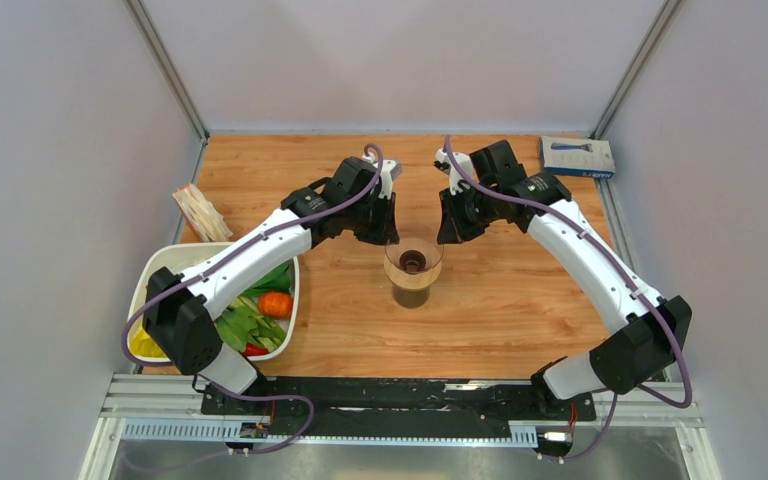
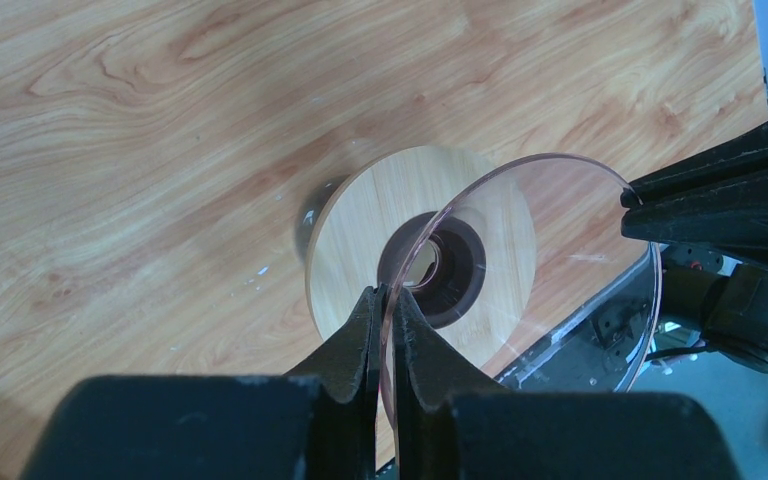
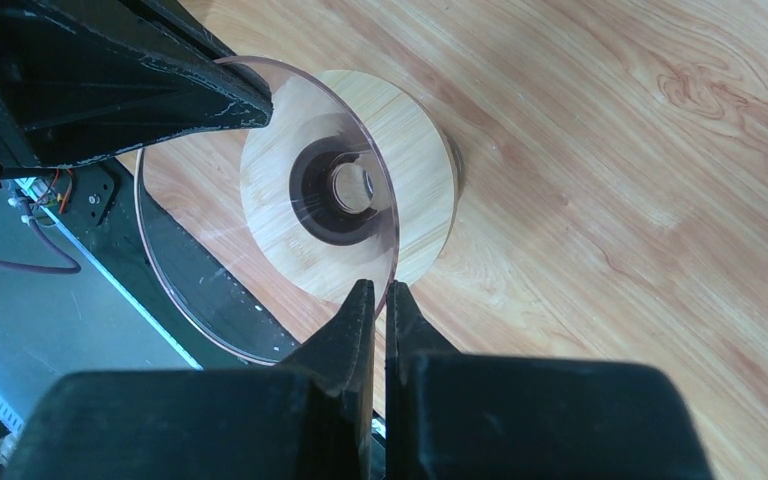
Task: Place the coffee filter in the dripper
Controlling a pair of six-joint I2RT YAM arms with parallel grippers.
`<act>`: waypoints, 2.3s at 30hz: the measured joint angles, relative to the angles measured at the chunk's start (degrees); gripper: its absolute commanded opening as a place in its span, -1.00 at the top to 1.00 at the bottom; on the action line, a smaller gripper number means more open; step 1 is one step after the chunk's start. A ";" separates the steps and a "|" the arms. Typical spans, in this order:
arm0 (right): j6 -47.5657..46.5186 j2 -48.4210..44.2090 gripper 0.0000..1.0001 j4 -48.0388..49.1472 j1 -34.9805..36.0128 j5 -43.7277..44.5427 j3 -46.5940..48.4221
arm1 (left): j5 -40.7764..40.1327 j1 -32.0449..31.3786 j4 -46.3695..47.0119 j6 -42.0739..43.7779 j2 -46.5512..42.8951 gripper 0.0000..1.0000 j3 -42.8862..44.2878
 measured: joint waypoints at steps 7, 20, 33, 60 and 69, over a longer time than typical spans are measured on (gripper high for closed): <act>0.00 0.20 1.00 -0.50 0.09 0.42 0.46 | -0.02 -0.02 -0.42 0.00 0.02 0.81 0.39; -0.02 0.33 0.66 -0.87 0.33 1.38 0.90 | 0.04 -0.13 -1.51 0.22 0.81 0.59 1.60; -1.09 2.56 0.46 -0.48 0.72 1.88 0.48 | 1.95 -1.99 -1.79 0.59 3.02 0.34 1.38; -1.09 1.77 0.35 -1.07 0.72 1.18 1.70 | 3.19 -1.01 -4.17 0.61 -0.55 0.18 1.75; -1.29 1.55 0.93 -1.33 0.66 1.44 1.22 | 2.99 -0.61 -5.46 0.50 -1.86 0.67 1.36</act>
